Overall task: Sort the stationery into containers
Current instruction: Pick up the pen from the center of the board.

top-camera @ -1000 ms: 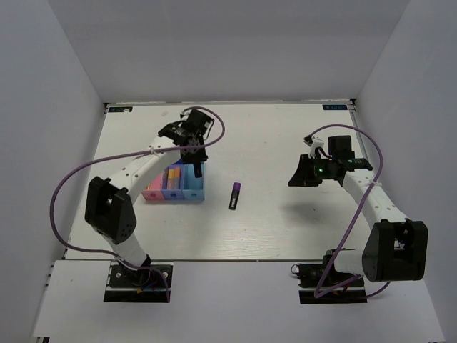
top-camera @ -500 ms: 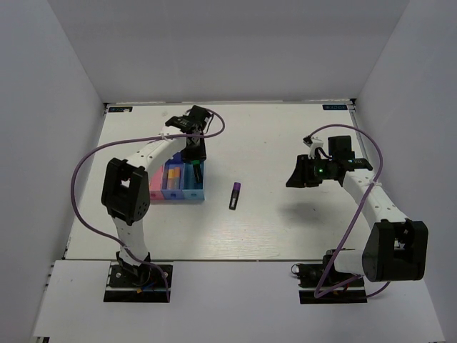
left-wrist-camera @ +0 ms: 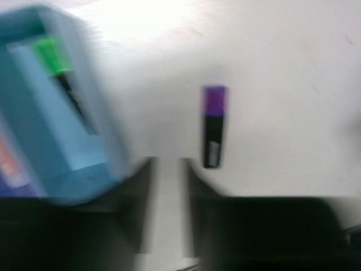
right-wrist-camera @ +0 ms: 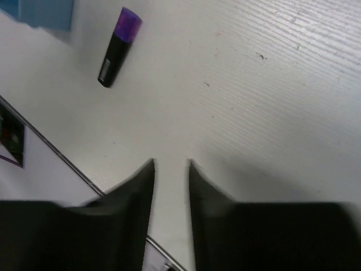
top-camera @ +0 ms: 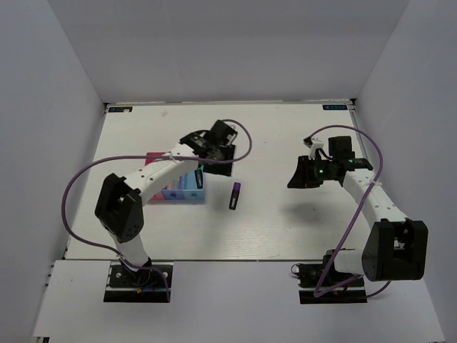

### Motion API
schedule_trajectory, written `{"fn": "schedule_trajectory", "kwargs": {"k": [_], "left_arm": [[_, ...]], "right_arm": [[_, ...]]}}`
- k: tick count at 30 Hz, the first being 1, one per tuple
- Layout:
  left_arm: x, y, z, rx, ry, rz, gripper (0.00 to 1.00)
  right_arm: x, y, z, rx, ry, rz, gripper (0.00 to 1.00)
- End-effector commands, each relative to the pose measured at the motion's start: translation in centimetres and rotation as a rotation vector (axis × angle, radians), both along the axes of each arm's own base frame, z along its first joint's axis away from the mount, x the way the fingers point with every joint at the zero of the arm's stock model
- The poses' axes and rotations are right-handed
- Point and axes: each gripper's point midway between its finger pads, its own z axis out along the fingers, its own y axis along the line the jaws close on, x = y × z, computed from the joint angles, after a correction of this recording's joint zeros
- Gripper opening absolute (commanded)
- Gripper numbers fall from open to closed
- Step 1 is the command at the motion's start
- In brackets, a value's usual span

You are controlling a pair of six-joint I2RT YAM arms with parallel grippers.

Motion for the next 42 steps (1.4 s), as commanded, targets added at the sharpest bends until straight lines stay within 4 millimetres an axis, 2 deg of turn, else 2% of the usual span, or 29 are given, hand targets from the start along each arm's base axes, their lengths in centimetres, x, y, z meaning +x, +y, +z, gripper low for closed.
{"fn": "schedule_trajectory", "kwargs": {"k": [1, 3, 4, 9, 15, 22, 28, 29, 32, 33, 36, 37, 38, 39, 41, 42], "left_arm": [[-2.4, -5.1, -1.6, -0.062, 0.056, -0.152, 0.65], [-3.7, -6.7, -2.6, -0.052, 0.076, -0.189, 0.73], [-3.9, -7.2, -4.3, -0.037, 0.104, -0.185, 0.74], [-4.1, -8.7, -6.8, -0.011, 0.126, -0.193, 0.75], [-3.6, -8.8, -9.4, 0.036, 0.145, -0.181, 0.75], [-4.0, -8.1, -11.5, 0.1, 0.15, -0.166, 0.6], [-4.6, -6.1, -12.5, 0.2, 0.139, -0.146, 0.43], [-4.8, -5.5, -12.9, 0.232, 0.135, -0.145, 0.37], [-4.9, -4.7, -12.9, 0.283, 0.116, -0.148, 0.28], [-5.0, -4.5, -12.7, 0.295, 0.114, -0.151, 0.19], [-4.9, -4.4, -11.6, 0.31, 0.086, -0.159, 0.1], [-4.7, -4.5, -10.0, 0.29, 0.056, -0.153, 0.1], [-4.7, -4.5, -9.4, 0.285, 0.044, -0.153, 0.1], [-4.2, -4.6, -6.8, 0.242, -0.012, -0.146, 0.1], [-4.0, -4.4, -5.2, 0.229, -0.052, -0.152, 0.1], [-3.3, -3.6, -4.3, 0.24, -0.088, -0.134, 0.1]], "right_arm": [[0.4, -0.3, 0.0, -0.013, -0.006, 0.002, 0.43], [0.5, -0.3, 0.1, -0.019, -0.01, 0.002, 0.51], [0.5, -0.4, 0.0, -0.022, -0.01, -0.002, 0.53], [0.6, -0.5, 0.0, -0.023, -0.012, -0.006, 0.53], [0.5, -0.6, 0.0, -0.017, -0.002, -0.009, 0.53], [0.7, -0.8, 0.1, -0.008, 0.008, -0.022, 0.53], [0.6, -0.7, 0.2, 0.01, 0.018, -0.024, 0.53], [0.5, -0.7, 0.3, 0.018, 0.02, -0.024, 0.53], [0.5, -0.7, 0.3, 0.022, 0.022, -0.025, 0.53], [0.5, -0.7, 0.3, 0.024, 0.023, -0.026, 0.53], [0.6, -0.7, 0.3, 0.03, 0.021, -0.027, 0.53], [0.5, -0.8, 0.4, 0.029, 0.02, -0.029, 0.53], [0.6, -0.9, 0.4, 0.032, 0.018, -0.033, 0.53], [0.6, -0.9, 0.4, 0.032, 0.015, -0.03, 0.55], [0.6, -0.8, 0.4, 0.038, 0.017, -0.029, 0.56], [0.6, -0.8, 0.4, 0.04, 0.017, -0.026, 0.56]]}}
